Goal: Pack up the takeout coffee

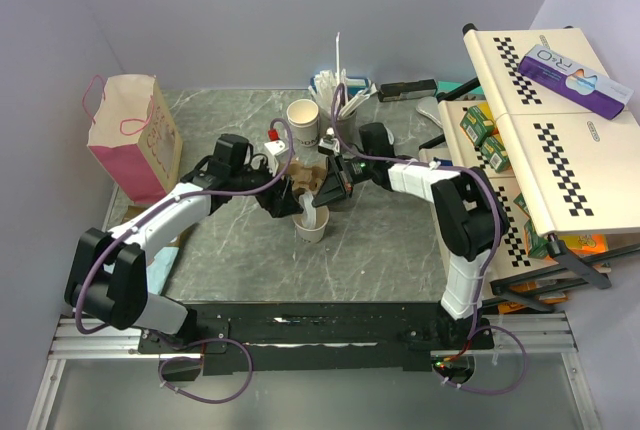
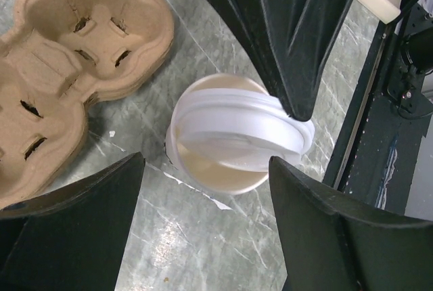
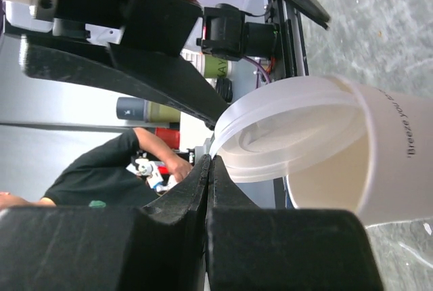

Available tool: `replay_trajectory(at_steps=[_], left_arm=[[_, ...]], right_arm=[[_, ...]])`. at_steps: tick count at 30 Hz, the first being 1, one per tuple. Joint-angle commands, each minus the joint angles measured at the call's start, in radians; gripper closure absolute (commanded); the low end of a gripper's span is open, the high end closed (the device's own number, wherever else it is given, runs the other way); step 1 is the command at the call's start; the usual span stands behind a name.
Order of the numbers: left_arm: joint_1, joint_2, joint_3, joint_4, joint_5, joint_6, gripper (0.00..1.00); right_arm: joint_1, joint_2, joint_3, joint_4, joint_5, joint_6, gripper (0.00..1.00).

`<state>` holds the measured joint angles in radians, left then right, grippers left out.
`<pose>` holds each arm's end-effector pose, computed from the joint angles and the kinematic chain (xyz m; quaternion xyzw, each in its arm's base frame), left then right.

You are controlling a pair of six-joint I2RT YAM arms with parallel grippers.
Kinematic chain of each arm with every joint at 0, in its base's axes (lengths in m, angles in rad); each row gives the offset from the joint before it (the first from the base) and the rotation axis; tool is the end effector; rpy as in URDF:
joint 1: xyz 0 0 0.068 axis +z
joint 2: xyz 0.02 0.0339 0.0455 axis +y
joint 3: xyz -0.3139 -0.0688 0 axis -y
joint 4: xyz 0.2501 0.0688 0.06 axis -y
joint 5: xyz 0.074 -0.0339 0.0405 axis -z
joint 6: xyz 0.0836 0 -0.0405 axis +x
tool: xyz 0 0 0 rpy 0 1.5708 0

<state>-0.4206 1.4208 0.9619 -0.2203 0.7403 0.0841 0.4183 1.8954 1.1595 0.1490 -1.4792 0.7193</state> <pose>0.2778 -0.1860 0.2816 0.3611 0.7756 -0.3891 0.3416 0.3443 0.2441 0.2424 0.2171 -0.6915 -0.6885 0.0260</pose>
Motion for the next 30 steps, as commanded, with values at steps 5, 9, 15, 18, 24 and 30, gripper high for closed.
replay_trajectory(at_steps=[5, 9, 15, 18, 24, 30], left_arm=[[-0.012, 0.001, 0.028, 0.053, 0.034, -0.017, 0.20], [-0.018, 0.006, 0.026, 0.058, 0.031, -0.015, 0.20], [-0.024, 0.006, 0.023, 0.065, 0.028, -0.020, 0.20], [-0.029, 0.010, 0.021, 0.068, 0.028, -0.020, 0.20], [-0.033, 0.017, 0.017, 0.070, 0.021, -0.020, 0.20], [-0.035, 0.017, 0.005, 0.068, 0.011, -0.018, 0.20]], right_arm=[[-0.021, 0.002, 0.052, -0.144, -0.026, -0.148, 0.96], [-0.039, 0.001, 0.089, -0.304, 0.022, -0.259, 0.92], [-0.065, -0.015, 0.121, -0.506, 0.098, -0.426, 0.85], [-0.073, -0.022, 0.128, -0.569, 0.145, -0.480, 0.83], [-0.075, -0.029, 0.134, -0.626, 0.206, -0.537, 0.77], [-0.075, -0.019, 0.140, -0.631, 0.229, -0.540, 0.73]])
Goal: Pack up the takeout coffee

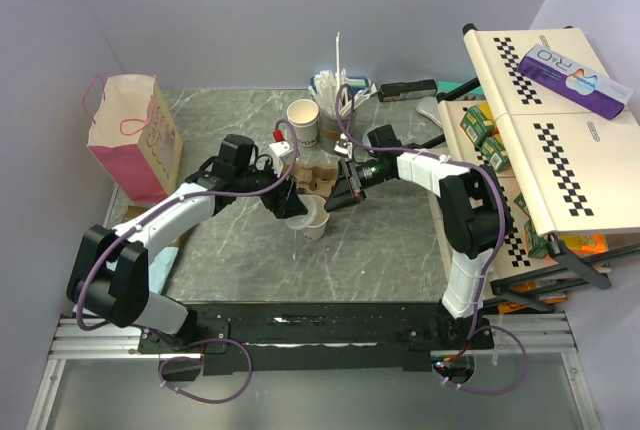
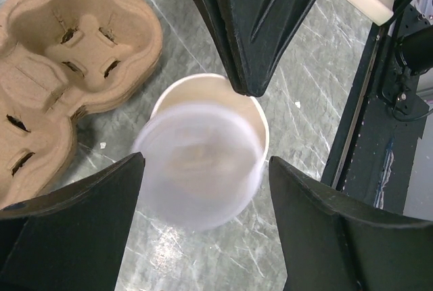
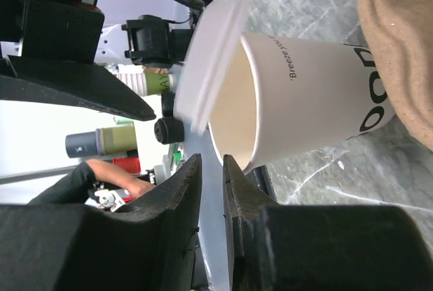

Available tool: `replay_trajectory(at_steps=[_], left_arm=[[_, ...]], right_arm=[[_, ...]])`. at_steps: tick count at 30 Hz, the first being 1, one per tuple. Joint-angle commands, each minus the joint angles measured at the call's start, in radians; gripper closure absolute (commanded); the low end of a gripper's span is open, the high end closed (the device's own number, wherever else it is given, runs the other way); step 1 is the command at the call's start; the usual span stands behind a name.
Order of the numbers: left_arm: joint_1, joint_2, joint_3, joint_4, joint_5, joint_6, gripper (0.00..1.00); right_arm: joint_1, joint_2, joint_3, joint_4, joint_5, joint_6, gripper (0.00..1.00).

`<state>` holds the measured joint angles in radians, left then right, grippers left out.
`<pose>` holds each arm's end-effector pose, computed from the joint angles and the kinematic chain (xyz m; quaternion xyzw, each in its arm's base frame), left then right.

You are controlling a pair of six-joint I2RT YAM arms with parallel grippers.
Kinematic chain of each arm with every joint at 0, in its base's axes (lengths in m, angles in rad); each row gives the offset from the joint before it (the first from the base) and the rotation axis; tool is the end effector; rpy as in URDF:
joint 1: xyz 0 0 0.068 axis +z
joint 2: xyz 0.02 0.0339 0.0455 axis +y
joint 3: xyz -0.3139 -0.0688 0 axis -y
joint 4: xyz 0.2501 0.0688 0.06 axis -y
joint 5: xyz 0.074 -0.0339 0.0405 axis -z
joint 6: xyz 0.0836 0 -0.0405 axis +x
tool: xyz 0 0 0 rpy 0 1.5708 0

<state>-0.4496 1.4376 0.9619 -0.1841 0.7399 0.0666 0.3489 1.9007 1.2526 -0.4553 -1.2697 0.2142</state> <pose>0.2775 -0.1965 0.2802 0.3675 0.7690 -0.3968 0.3408 0.3503 0.2124 0.2191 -0.1897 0.7723 0.6060 0.0188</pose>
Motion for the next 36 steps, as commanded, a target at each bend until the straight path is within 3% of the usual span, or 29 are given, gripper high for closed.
replay_trajectory(at_steps=[1, 12, 19, 26, 32, 36], left_arm=[[-0.006, -0.002, 0.003, 0.029, 0.009, 0.001, 0.20], [-0.006, 0.009, 0.011, 0.023, -0.017, -0.007, 0.20], [0.026, -0.095, -0.008, -0.038, -0.262, 0.003, 0.22], [0.092, -0.123, -0.103, -0.061, -0.338, 0.053, 0.25], [0.184, -0.004, -0.057, -0.071, -0.362, -0.135, 0.34], [0.213, 0.041, -0.036, -0.077, -0.350, -0.140, 0.38]], right_arm=[[-0.007, -0.025, 0.045, -0.025, 0.020, -0.035, 0.73], [-0.004, -0.034, 0.073, -0.052, 0.009, -0.075, 0.71], [-0.005, -0.061, 0.120, -0.092, 0.023, -0.128, 0.71], [-0.005, -0.132, 0.208, -0.247, 0.142, -0.262, 0.68], [-0.001, -0.254, 0.229, -0.321, 0.407, -0.334, 0.67], [0.007, -0.350, 0.216, -0.326, 0.510, -0.467, 0.68]])
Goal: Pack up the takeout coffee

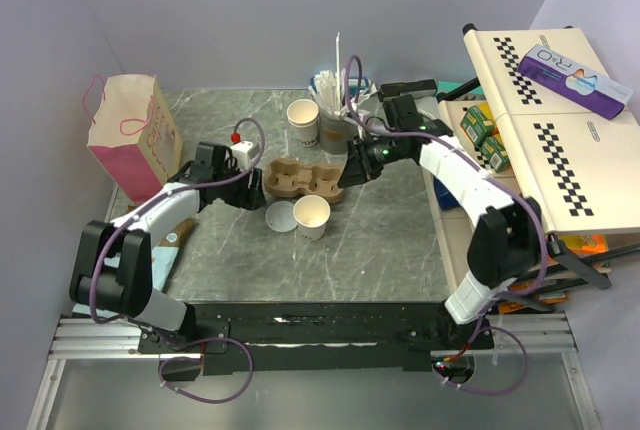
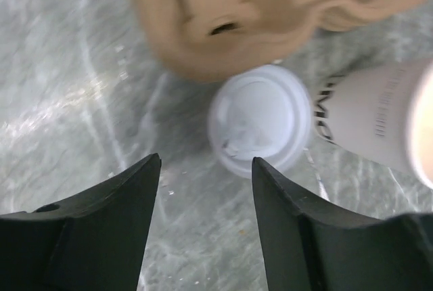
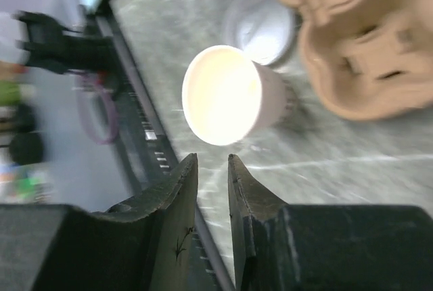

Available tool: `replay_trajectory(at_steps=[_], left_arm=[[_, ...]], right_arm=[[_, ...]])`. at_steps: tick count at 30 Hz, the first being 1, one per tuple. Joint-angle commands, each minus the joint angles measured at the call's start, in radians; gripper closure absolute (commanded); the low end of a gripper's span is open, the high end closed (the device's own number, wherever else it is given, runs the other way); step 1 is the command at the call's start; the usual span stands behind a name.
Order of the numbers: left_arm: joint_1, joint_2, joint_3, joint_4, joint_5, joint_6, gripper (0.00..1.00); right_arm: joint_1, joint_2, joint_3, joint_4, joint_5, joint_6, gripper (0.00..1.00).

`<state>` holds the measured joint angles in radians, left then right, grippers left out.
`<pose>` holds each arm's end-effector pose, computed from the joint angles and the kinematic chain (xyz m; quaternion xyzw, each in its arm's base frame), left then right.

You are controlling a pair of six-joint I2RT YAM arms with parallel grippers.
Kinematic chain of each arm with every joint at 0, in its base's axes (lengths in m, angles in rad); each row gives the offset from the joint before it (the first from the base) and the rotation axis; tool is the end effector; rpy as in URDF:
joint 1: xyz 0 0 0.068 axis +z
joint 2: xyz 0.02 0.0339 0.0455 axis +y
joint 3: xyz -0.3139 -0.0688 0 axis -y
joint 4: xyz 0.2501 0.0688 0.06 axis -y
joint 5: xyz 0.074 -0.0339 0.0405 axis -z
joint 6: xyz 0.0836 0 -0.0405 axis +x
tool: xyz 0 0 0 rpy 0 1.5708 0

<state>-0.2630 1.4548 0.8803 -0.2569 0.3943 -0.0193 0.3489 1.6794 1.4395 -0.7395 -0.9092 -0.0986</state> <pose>0.3085 -0.1163 0.2280 0.1814 0.8990 -0.2307 0.3251 0.3356 0.1923 0.3203 -0.3155 0.8096 0.4494 0.2073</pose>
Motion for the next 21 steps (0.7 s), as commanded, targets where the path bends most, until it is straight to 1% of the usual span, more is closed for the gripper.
replay_trajectory(at_steps=[1, 2, 3, 4, 5, 6, 7, 8, 9, 10, 11, 12, 16, 18, 21], left_arm=[[0.027, 0.032, 0.052, -0.013, 0.004, -0.021, 0.39], [0.030, 0.041, 0.057, -0.019, 0.050, -0.001, 0.38], [0.031, 0.038, 0.055, -0.024, 0.084, 0.074, 0.38], [0.034, 0.018, 0.049, -0.036, 0.139, 0.123, 0.37], [0.034, -0.002, 0.031, -0.051, 0.238, 0.184, 0.36], [0.034, -0.026, 0.019, -0.070, 0.294, 0.337, 0.36], [0.034, -0.083, 0.003, -0.114, 0.323, 0.419, 0.35], [0.030, -0.111, -0.027, -0.125, 0.331, 0.480, 0.35], [0.024, -0.134, -0.040, -0.133, 0.330, 0.592, 0.35], [0.016, -0.158, -0.046, -0.187, 0.324, 0.658, 0.36], [-0.004, -0.163, -0.049, -0.214, 0.313, 0.723, 0.37], [-0.015, -0.166, -0.053, -0.231, 0.298, 0.818, 0.40], [-0.065, -0.174, -0.089, -0.200, 0.262, 0.918, 0.48], [-0.103, -0.166, -0.092, -0.176, 0.255, 0.932, 0.52], [-0.150, -0.137, -0.089, -0.154, 0.253, 0.929, 0.54]], right_arm=[[0.012, -0.168, 0.019, -0.037, 0.154, -0.188, 0.68], [0.025, -0.188, 0.006, -0.022, 0.158, -0.226, 0.69], [0.038, -0.211, -0.025, -0.012, 0.165, -0.319, 0.69], [0.051, -0.249, -0.043, -0.002, 0.183, -0.363, 0.68], [0.094, -0.270, -0.077, 0.020, 0.222, -0.406, 0.68], [0.113, -0.288, -0.096, 0.032, 0.243, -0.473, 0.68], [0.134, -0.320, -0.111, 0.044, 0.265, -0.490, 0.68], [0.145, -0.329, -0.135, 0.060, 0.289, -0.495, 0.68], [0.160, -0.336, -0.139, 0.077, 0.293, -0.472, 0.67], [0.160, -0.331, -0.139, 0.075, 0.290, -0.454, 0.67], [0.160, -0.328, -0.130, 0.072, 0.288, -0.435, 0.67], [0.160, -0.325, -0.128, 0.071, 0.293, -0.411, 0.67], [0.160, -0.352, -0.123, 0.059, 0.309, -0.411, 0.67], [0.159, -0.362, -0.102, 0.042, 0.331, -0.409, 0.67], [0.137, -0.389, -0.085, 0.023, 0.336, -0.388, 0.66]])
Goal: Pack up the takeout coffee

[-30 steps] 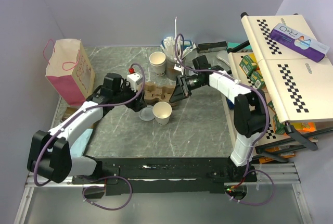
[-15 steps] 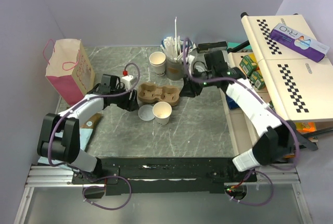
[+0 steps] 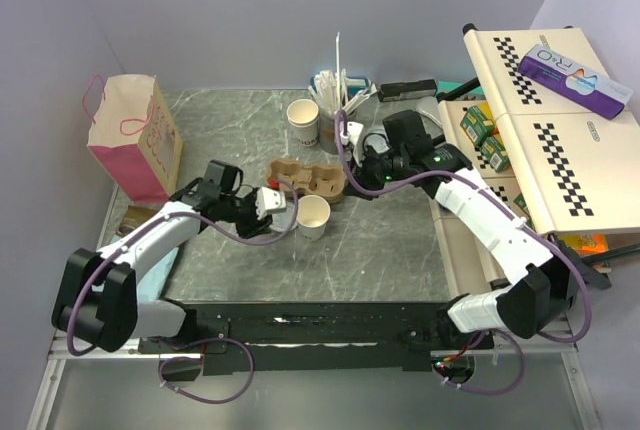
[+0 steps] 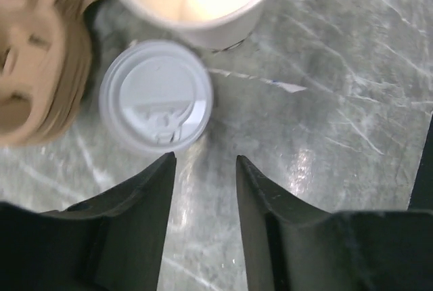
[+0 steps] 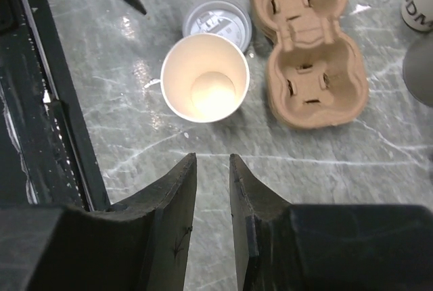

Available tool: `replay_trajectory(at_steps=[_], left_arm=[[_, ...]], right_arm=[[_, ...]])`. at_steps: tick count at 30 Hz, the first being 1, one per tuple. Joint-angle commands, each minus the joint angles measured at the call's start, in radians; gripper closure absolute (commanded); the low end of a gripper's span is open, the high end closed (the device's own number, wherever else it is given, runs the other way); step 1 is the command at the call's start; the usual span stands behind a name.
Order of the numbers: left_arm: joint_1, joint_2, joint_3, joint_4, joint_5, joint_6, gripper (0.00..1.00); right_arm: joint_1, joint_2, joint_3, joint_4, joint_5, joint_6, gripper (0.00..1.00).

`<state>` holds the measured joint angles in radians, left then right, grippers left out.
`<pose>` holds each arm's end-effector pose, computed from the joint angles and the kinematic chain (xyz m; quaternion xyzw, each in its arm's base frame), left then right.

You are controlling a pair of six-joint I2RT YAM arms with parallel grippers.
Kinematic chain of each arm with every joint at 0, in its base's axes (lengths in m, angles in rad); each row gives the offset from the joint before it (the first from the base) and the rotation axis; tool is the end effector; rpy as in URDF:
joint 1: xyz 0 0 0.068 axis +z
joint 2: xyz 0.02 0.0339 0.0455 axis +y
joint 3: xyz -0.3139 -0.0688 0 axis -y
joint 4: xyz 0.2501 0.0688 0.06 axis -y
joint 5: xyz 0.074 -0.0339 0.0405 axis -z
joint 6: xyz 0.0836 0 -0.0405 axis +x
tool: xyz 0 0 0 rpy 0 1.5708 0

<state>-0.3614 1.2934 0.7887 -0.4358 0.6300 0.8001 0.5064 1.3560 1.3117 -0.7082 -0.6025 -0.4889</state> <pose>0.2308 -0.1399 0.2326 0.5763 0.7031 -0.2234 0.3517 0.2480 0.1917 0.3714 -0.5220 0.7135 0.2755 0.3775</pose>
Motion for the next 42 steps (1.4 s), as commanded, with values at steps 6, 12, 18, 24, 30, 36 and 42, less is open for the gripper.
replay_trajectory(at_steps=[6, 12, 18, 24, 30, 36, 42], left_arm=[[-0.126, 0.069, -0.029, 0.135, -0.070, 0.086, 0.57], [-0.157, 0.127, -0.036, 0.198, -0.136, 0.091, 0.59], [-0.174, 0.158, -0.045, 0.233, -0.174, 0.099, 0.59], [-0.183, 0.194, -0.051, 0.233, -0.179, 0.116, 0.61], [-0.189, 0.225, -0.037, 0.232, -0.182, 0.110, 0.65], [-0.198, 0.230, -0.046, 0.258, -0.207, 0.108, 0.69], [-0.203, 0.231, -0.060, 0.264, -0.230, 0.111, 0.75]], right_arm=[[-0.071, -0.113, 0.034, -0.005, 0.037, 0.064, 0.66], [-0.117, -0.120, 0.008, 0.021, 0.030, 0.098, 0.65], [-0.140, -0.113, 0.008, 0.035, 0.024, 0.108, 0.65], [-0.152, -0.109, -0.003, 0.041, 0.024, 0.113, 0.64], [-0.161, -0.106, -0.002, 0.044, 0.027, 0.115, 0.64], [-0.166, -0.107, -0.012, 0.053, 0.024, 0.121, 0.64], [-0.169, -0.106, -0.026, 0.067, 0.030, 0.125, 0.64]])
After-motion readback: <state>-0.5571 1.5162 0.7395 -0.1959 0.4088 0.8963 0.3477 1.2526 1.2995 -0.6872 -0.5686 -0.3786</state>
